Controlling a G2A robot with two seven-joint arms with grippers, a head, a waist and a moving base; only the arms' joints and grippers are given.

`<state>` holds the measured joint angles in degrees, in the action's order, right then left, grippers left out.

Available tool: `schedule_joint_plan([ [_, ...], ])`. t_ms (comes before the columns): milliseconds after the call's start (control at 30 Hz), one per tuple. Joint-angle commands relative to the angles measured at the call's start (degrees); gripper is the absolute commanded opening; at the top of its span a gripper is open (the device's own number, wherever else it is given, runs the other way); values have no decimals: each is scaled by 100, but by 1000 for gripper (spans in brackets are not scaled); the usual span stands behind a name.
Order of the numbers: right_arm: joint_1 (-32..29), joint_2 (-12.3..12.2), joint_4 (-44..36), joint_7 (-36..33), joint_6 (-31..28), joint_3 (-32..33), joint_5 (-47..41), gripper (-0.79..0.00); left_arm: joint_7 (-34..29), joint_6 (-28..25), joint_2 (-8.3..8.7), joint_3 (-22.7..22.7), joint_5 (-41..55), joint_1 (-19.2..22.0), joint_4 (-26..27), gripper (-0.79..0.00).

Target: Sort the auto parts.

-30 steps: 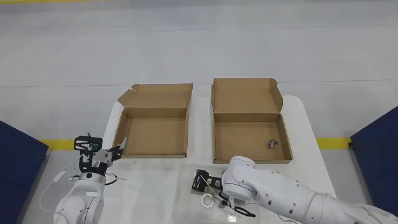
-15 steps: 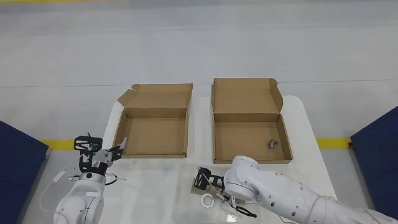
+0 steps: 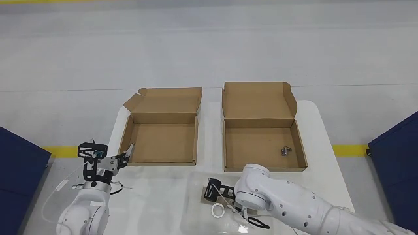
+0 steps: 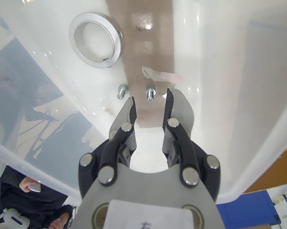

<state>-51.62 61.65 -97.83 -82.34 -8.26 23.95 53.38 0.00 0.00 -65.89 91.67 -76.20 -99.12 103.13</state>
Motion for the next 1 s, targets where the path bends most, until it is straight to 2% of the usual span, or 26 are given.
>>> schedule_joint_plan([
  [0, -8, 16, 23, -7, -3, 2, 15, -548, 0, 0, 0, 0, 0, 0, 0, 0],
  [133, -29, 49, 68, 18, -21, 9, 28, -557, 0, 0, 0, 0, 0, 0, 0, 0],
  [300, -50, 90, 122, 43, -59, 17, 44, -610, 0, 0, 0, 0, 0, 0, 0, 0],
  [333, -54, 98, 130, 54, -63, 20, 44, -643, 0, 0, 0, 0, 0, 0, 0, 0],
  [367, -59, 105, 145, 56, -70, 22, 43, -714, 0, 0, 0, 0, 0, 0, 0, 0],
  [400, -62, 113, 156, 56, -76, 25, 43, -736, 0, 0, 0, 0, 0, 0, 0, 0],
  [567, -83, 148, 217, 58, -74, 43, 69, -711, 0, 0, 0, 0, 0, 0, 0, 0],
  [633, -91, 161, 255, 59, -81, 52, 71, -720, 0, 0, 0, 0, 0, 0, 0, 0],
  [733, -104, 179, 296, 69, -87, 72, 67, -785, 0, 0, 0, 0, 0, 0, 0, 0],
  [967, -131, 177, 170, -54, -35, 182, 163, -785, 0, 0, 0, 0, 0, 0, 0, 0],
])
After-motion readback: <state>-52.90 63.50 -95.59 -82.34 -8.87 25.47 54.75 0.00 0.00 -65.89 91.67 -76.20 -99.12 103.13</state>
